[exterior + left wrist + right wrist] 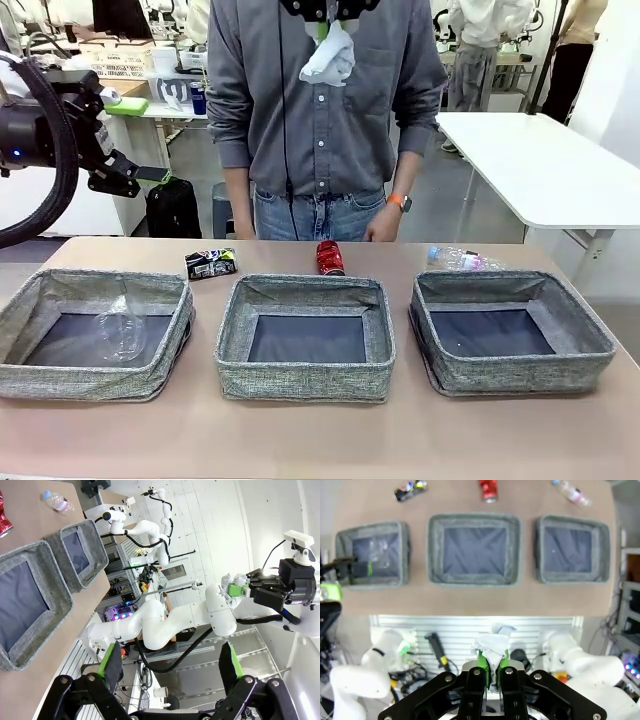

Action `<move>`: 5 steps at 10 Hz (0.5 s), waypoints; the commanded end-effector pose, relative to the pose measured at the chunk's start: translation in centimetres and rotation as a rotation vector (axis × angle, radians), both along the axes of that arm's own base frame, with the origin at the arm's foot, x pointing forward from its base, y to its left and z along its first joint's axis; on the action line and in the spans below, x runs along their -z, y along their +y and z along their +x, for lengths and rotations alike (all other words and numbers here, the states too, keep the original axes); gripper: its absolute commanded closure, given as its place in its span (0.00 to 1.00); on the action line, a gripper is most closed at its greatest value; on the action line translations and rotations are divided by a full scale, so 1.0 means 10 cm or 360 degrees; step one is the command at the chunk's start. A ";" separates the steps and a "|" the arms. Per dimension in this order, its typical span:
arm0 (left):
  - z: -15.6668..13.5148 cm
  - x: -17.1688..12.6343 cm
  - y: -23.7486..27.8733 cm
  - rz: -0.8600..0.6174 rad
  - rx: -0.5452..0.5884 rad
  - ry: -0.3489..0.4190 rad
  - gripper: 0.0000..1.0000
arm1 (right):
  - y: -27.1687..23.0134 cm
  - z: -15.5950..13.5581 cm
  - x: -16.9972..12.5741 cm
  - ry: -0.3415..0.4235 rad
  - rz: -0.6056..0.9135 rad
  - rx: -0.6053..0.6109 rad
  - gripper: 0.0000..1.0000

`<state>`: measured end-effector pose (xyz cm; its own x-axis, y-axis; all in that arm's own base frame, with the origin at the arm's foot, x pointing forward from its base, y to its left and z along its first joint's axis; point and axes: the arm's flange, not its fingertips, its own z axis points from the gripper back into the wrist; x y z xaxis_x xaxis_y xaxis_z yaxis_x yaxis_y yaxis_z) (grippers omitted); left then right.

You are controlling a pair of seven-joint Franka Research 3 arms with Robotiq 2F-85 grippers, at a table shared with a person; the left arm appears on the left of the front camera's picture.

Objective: Sort the waste into the appropriate baskets.
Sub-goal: Place the picked waste into the Fabric basket indicated by the person.

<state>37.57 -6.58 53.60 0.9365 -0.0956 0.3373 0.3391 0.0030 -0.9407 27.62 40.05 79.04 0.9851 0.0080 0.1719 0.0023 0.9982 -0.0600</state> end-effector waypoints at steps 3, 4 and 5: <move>-0.02 -0.05 -0.03 -0.0027 -0.0009 0.0016 0.01 | 0.00 -0.01 0.00 0.0012 0.0005 -0.0007 0.93; -0.02 -0.05 -0.03 -0.0027 -0.0009 0.0016 0.01 | 0.00 -0.01 0.00 0.0012 0.0005 -0.0007 0.93; -0.02 -0.05 -0.03 -0.0027 -0.0009 0.0016 0.01 | 0.00 -0.01 0.00 0.0012 0.0005 -0.0007 0.93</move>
<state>37.57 -6.58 53.60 0.9365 -0.0956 0.3373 0.3391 0.0030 -0.9407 27.62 40.05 79.04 0.9851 0.0081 0.1719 0.0023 0.9982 -0.0600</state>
